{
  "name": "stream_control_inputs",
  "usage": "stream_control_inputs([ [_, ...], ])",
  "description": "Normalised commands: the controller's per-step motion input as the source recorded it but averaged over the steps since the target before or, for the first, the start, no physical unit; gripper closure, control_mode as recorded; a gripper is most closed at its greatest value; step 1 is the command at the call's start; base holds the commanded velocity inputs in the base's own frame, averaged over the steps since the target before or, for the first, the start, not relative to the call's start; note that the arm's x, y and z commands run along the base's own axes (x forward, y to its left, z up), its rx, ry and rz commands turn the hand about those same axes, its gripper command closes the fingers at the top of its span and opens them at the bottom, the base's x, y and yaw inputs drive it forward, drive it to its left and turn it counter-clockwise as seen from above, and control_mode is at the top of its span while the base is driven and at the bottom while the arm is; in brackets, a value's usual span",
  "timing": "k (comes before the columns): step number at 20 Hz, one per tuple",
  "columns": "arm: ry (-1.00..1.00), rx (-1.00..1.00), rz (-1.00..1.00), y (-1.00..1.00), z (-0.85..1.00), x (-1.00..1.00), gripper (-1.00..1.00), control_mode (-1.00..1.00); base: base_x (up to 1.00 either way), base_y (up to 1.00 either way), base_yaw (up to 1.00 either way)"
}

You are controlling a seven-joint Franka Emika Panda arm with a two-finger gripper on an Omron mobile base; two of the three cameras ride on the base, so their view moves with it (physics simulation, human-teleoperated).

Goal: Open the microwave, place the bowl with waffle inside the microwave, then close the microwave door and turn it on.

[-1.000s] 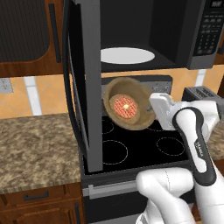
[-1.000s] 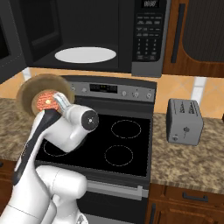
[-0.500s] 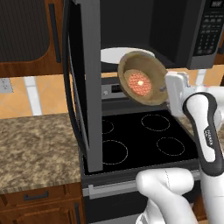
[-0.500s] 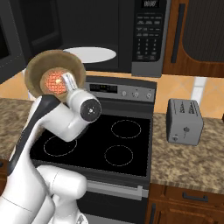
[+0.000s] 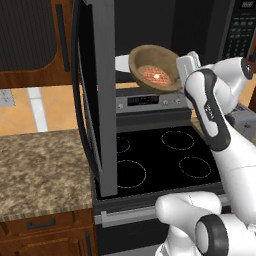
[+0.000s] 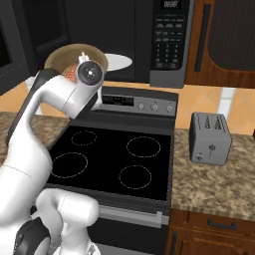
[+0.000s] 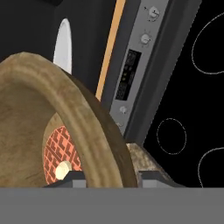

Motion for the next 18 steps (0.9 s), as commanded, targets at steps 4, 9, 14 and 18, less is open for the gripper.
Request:
stream_control_inputs([
  [4, 0.05, 0.00, -0.01, 0.00, 0.00, 0.09, 1.00, -1.00, 0.00, 0.00, 0.00],
  [9, 0.02, 0.00, -0.06, 0.00, 0.23, 0.39, 1.00, -1.00, 0.00, 0.00, 0.00],
  [14, 0.07, 0.00, -0.12, 0.00, 0.50, 0.56, 1.00, -1.00, 0.00, 0.00, 0.00],
  [18, 0.08, 0.00, -0.16, 0.00, 0.21, 0.73, 1.00, -1.00, 0.00, 0.00, 0.00],
])
